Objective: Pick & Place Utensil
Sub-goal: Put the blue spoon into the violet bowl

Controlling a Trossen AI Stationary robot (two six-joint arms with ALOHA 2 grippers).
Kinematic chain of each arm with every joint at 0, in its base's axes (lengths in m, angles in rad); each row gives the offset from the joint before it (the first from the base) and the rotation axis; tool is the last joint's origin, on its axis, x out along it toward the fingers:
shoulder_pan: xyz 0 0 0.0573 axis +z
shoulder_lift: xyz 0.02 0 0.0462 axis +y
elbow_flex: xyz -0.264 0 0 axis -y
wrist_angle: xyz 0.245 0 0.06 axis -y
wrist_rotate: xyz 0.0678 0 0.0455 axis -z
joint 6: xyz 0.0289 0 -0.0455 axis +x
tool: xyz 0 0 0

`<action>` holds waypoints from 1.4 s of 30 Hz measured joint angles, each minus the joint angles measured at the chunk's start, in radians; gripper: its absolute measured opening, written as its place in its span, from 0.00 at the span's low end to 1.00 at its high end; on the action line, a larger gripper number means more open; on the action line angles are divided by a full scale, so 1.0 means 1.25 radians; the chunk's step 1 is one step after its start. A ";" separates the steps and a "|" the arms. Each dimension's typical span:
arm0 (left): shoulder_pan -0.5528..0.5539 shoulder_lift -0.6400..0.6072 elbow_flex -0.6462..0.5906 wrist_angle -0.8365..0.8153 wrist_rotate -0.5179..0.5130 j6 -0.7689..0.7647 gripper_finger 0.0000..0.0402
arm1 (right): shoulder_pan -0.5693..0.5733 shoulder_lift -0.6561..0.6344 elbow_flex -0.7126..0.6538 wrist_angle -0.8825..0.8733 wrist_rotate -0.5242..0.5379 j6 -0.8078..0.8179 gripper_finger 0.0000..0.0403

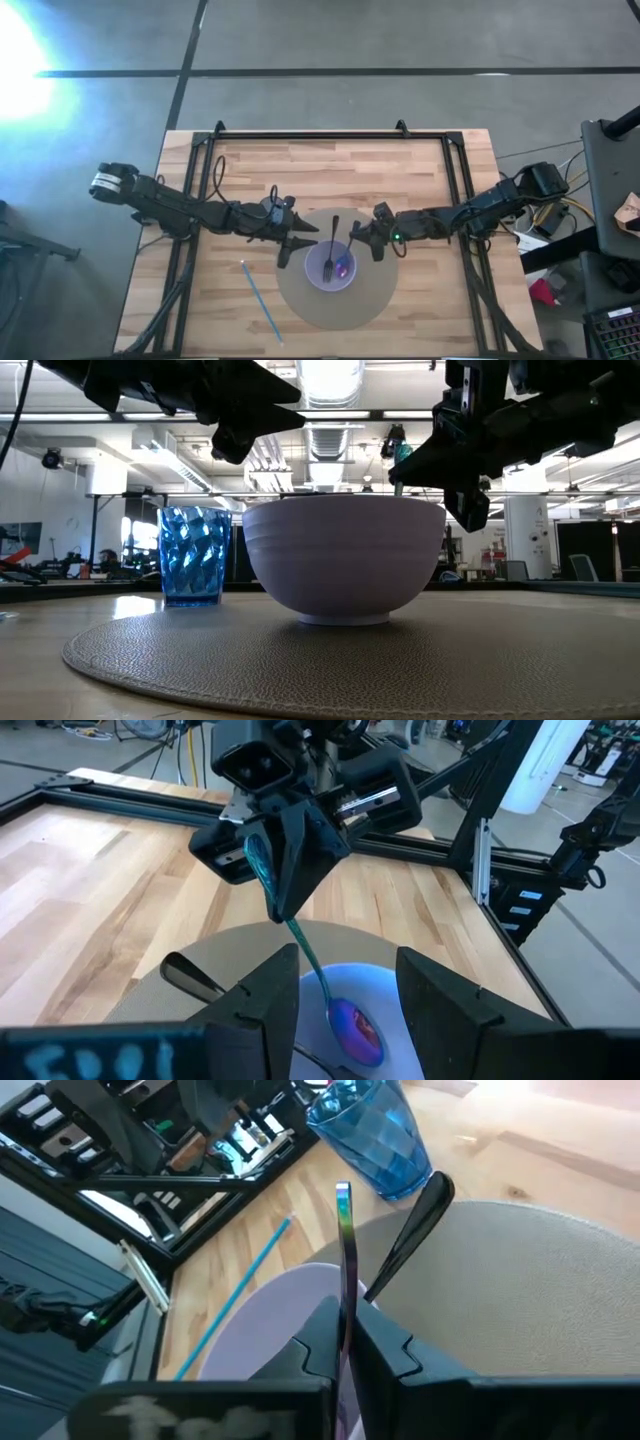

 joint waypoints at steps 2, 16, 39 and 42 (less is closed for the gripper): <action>0.000 0.000 0.000 0.000 0.000 0.000 0.39 | 0.000 0.001 0.000 -0.003 0.007 -0.008 0.03; 0.000 0.000 0.000 -0.001 0.001 0.000 0.39 | 0.000 0.072 0.002 0.028 0.023 -0.073 0.03; 0.000 0.000 0.000 -0.004 0.003 0.004 0.39 | 0.001 0.067 -0.002 -0.008 0.009 -0.143 0.12; 0.000 0.000 0.000 -0.004 0.002 0.004 0.39 | 0.001 0.067 -0.002 -0.013 0.008 -0.143 0.17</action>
